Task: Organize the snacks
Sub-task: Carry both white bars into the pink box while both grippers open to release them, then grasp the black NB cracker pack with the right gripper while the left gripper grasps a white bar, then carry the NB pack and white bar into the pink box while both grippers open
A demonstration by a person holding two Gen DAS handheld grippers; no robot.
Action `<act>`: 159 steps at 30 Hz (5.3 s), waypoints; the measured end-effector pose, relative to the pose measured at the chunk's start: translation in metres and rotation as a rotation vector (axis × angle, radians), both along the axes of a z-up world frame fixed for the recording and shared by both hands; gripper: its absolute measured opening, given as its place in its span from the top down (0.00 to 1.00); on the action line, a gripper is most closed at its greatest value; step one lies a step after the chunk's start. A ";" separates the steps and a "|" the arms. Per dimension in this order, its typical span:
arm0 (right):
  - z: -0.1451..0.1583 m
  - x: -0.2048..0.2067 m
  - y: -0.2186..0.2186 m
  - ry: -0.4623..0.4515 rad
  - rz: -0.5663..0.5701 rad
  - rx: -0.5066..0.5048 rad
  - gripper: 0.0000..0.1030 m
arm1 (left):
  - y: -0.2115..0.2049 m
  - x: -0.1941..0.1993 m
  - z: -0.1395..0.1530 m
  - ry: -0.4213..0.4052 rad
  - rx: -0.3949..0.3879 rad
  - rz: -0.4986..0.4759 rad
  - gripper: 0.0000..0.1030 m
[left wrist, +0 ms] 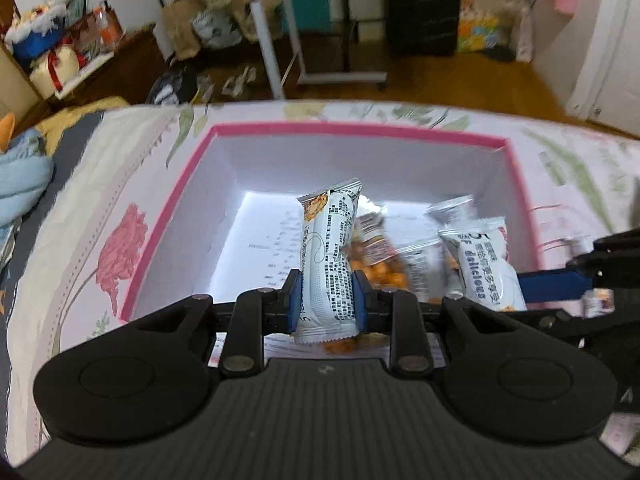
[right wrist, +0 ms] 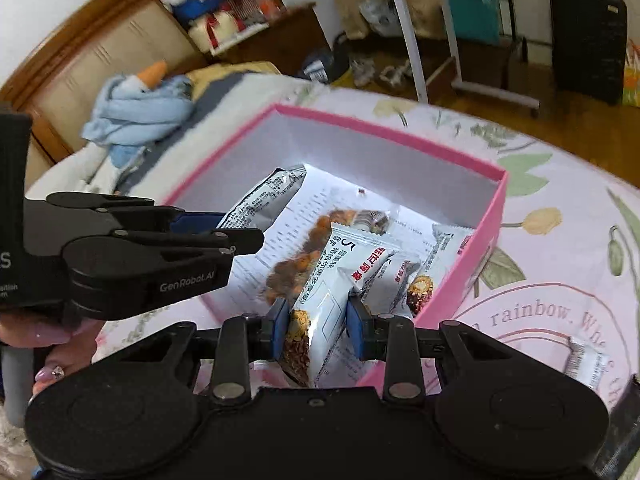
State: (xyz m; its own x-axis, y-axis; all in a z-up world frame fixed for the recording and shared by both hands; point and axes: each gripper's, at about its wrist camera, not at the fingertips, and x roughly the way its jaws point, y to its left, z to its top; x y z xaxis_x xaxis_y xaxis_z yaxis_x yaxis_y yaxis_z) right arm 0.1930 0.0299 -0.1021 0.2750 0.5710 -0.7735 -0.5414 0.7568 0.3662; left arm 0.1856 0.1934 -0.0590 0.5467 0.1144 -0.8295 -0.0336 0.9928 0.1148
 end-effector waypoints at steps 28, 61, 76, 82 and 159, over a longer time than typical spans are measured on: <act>0.076 -0.110 -0.207 -0.209 -0.358 -0.023 0.49 | -0.084 -0.052 0.064 -0.045 -0.214 -0.258 0.49; -0.019 -0.170 -0.342 -0.247 -0.665 -0.329 0.34 | -0.239 -0.016 -0.056 0.024 -0.192 -0.326 0.49; -0.078 -0.117 -0.421 -0.175 -0.558 -0.376 0.20 | -0.253 0.024 -0.108 0.057 -0.126 -0.201 0.49; -0.076 -0.122 -0.423 -0.188 -0.594 -0.325 0.32 | -0.252 0.026 -0.105 0.048 -0.115 -0.205 0.75; -0.014 0.001 0.035 -0.122 0.039 -0.042 0.38 | 0.036 0.036 -0.038 0.084 -0.146 0.066 0.73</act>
